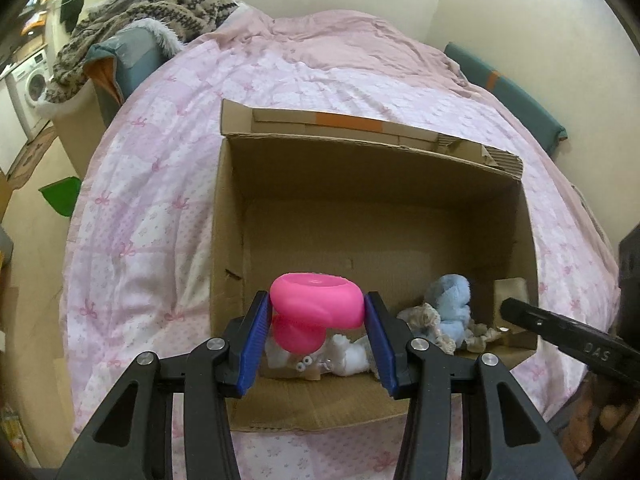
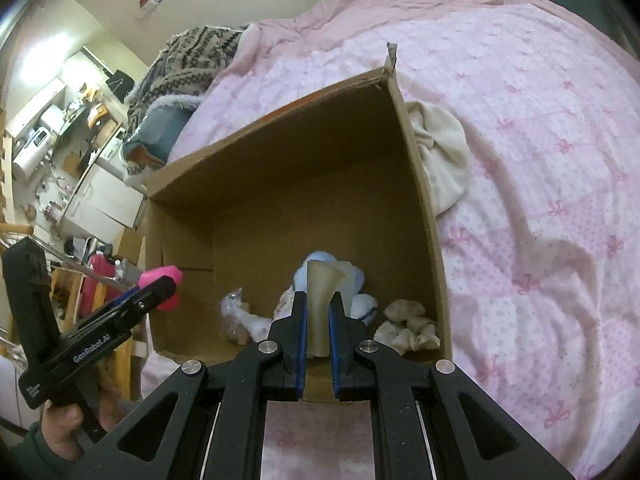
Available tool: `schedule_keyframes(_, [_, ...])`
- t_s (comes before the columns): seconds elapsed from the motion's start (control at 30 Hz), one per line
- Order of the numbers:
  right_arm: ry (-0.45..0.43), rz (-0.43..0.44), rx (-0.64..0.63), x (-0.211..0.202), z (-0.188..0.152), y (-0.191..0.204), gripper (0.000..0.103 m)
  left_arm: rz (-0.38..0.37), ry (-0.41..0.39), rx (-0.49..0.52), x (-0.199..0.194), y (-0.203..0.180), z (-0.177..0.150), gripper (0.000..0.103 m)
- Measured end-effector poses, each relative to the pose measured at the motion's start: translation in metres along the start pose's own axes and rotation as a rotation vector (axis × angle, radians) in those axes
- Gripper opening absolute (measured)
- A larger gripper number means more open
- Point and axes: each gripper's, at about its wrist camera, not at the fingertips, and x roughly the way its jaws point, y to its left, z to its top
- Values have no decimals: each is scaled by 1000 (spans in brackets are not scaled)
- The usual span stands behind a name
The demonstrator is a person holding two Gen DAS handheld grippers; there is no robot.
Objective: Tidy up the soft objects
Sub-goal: 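Carry the pink item and cardboard piece into the box and open both tools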
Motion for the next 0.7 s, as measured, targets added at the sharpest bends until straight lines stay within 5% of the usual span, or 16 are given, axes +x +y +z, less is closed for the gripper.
schedule_keyframes(0.7, [64, -36, -4, 17, -2, 2, 16, 2, 39, 47, 14, -12, -12, 44])
